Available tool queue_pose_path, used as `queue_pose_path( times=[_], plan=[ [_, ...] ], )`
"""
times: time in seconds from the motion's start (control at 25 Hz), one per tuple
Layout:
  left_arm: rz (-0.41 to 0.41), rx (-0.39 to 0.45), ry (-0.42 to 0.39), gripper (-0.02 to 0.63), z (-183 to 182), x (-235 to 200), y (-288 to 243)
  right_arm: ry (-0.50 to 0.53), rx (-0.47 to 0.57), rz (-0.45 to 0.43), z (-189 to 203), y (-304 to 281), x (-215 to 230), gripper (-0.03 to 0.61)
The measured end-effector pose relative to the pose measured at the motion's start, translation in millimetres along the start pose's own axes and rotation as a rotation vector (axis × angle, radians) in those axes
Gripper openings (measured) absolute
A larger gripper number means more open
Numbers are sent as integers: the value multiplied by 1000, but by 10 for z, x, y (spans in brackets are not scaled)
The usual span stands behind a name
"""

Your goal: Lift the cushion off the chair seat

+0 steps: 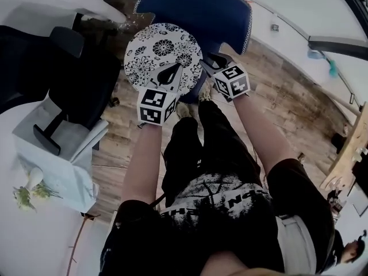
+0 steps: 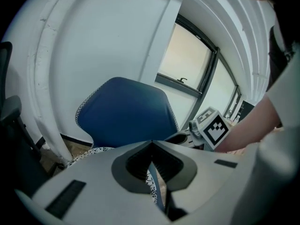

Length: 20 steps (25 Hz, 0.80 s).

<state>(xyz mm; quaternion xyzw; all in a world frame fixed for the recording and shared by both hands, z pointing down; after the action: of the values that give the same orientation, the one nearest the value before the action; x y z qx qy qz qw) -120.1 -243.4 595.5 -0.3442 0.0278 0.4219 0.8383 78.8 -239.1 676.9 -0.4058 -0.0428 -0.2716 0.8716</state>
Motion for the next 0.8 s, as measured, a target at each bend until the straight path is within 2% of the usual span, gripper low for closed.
queue_pose_path(
  times=[0.24, 0.36, 0.52, 0.8],
  plan=[
    [-13, -7, 16, 12, 147, -140, -241, 32, -138, -7, 342, -569, 219, 171],
    [-9, -13, 30, 12, 248, -193, -383, -9, -186, -3, 484, -781, 362, 179],
    [-2, -18, 43, 12, 382, -301, -545, -6, -242, 7, 604, -1099, 510, 187],
    [10, -33, 58, 12, 605, -430, -752, -38, -349, 10, 877, -1489, 714, 234]
  ],
)
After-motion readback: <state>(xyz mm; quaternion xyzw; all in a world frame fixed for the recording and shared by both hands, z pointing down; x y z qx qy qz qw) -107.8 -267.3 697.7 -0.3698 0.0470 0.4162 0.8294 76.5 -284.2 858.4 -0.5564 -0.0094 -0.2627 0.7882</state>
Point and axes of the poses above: the fingertips, and each gripper's own axes: y backward along the fingers, x to its right, z out of its underside, the point moved 9 cm from there along y, backward along the fingers, and after that the axes turned 2 degrees about z, right-handed, at the moved point
